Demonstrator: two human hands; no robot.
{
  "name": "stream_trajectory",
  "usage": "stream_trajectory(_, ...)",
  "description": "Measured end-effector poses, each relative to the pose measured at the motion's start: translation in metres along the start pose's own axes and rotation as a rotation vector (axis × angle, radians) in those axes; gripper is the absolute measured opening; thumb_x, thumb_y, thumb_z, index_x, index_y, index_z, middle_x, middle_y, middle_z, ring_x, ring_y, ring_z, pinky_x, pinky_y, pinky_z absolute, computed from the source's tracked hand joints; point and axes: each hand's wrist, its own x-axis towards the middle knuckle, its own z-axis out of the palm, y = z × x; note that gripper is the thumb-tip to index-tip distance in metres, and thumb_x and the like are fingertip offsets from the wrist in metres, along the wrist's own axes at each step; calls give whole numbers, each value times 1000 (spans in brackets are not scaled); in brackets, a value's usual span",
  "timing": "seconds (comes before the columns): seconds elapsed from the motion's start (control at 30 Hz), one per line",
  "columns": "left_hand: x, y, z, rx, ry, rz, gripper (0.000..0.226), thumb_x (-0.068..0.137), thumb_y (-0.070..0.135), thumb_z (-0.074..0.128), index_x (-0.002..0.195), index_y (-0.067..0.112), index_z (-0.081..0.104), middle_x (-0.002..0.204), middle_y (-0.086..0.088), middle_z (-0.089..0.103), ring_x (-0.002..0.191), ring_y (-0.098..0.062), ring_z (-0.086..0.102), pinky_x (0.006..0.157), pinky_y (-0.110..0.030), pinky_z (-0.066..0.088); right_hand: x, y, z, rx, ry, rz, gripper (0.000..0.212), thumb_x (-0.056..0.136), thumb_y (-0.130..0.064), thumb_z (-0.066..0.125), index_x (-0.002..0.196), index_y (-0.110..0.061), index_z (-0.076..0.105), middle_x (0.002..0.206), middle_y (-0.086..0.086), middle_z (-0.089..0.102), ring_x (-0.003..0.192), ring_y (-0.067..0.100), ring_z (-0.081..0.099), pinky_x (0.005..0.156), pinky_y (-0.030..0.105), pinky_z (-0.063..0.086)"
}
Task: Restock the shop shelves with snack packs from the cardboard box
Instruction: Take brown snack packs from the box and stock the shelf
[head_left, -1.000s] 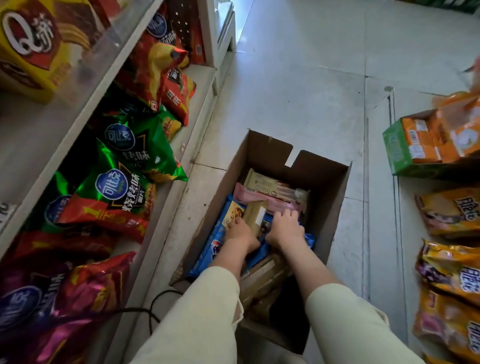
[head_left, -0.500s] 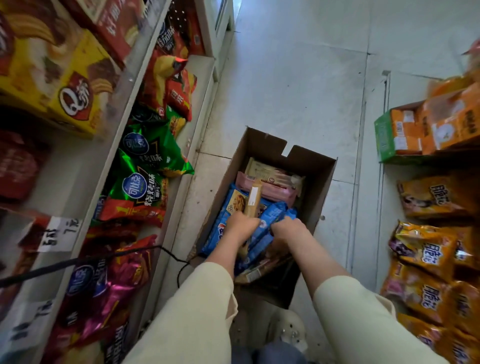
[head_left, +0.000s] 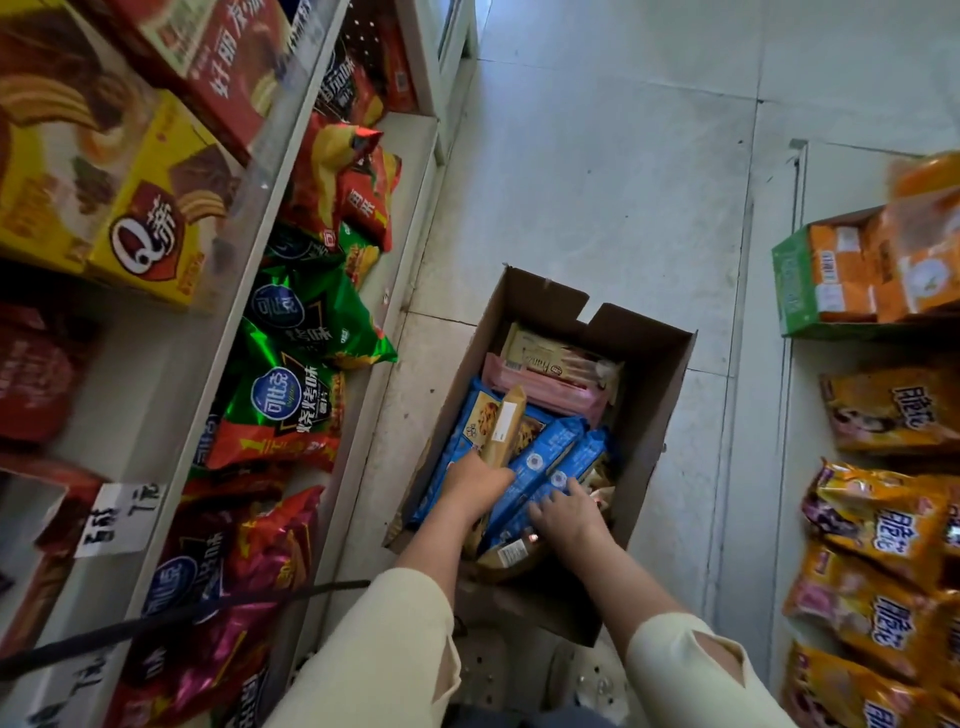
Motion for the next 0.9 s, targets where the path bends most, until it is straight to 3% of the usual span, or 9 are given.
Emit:
stream_trajectory(0.1, -2, -2, -7, -35, 33, -5, 51, 86, 26, 60, 132, 9, 46, 126, -13, 57, 111, -27, 56, 81, -26, 41, -1, 2, -1, -69, 111, -95, 40, 98, -15, 39, 138, -8, 41, 140, 10, 48, 131, 27, 41, 111, 43, 25)
stream_trajectory(0.23, -21, -7, -19, -148, 56, -48, 51, 84, 25, 63, 130, 9, 48, 124, -12, 59, 107, -27, 58, 79, -27, 44, -16, 9, -19, 13, 207, -120, 39, 96, -16, 44, 134, -8, 42, 134, 12, 46, 124, 30, 45, 97, 43, 40)
stream_trajectory(0.37, -56, -4, -39, -262, 22, -47, 51, 84, 26, 64, 130, 14, 47, 120, -9, 60, 100, -23, 60, 80, -32, 51, -55, 14, -50, 160, 255, 15, 46, 94, -11, 49, 137, -6, 33, 135, 13, 41, 112, 31, 55, 78, 41, 50)
stream_trajectory(0.47, -91, 4, -55, -347, -2, -29, 53, 83, 29, 65, 132, 18, 48, 114, -5, 63, 98, -22, 61, 87, -37, 52, -91, 15, -79, 269, 292, 112, 44, 91, -9, 53, 131, -9, 34, 127, 9, 44, 97, 28, 64, 61, 37, 46)
stream_trajectory(0.6, -149, 31, -79, -414, -12, -21, 46, 84, 20, 61, 130, 16, 51, 107, -9, 65, 90, -22, 61, 76, -31, 50, -148, 11, -113, 510, 302, 264, 41, 88, -10, 51, 126, -12, 34, 123, 9, 51, 102, 31, 61, 76, 41, 50)
stream_trajectory(0.7, -201, 59, -98, -451, -29, 17, 43, 87, 13, 59, 129, 12, 53, 104, -8, 63, 87, -19, 59, 62, -23, 45, -195, 11, -147, 920, 309, 384, 37, 84, -13, 53, 115, -13, 33, 111, 12, 60, 99, 34, 62, 79, 42, 52)
stream_trajectory(0.83, -272, 87, -122, -508, -51, 83, 43, 88, 9, 57, 130, 14, 51, 108, -7, 64, 91, -19, 62, 61, -20, 47, -265, 3, -192, 1337, 430, 382, 29, 83, -13, 56, 103, -14, 34, 98, 11, 64, 88, 30, 64, 77, 48, 55)
stream_trajectory(0.9, -307, 101, -133, -551, -36, 102, 39, 89, 9, 57, 128, 14, 51, 104, -5, 63, 83, -13, 61, 59, -19, 45, -300, -1, -211, 1458, 486, 362, 30, 83, -13, 58, 104, -14, 37, 98, 10, 62, 87, 27, 63, 77, 47, 56)
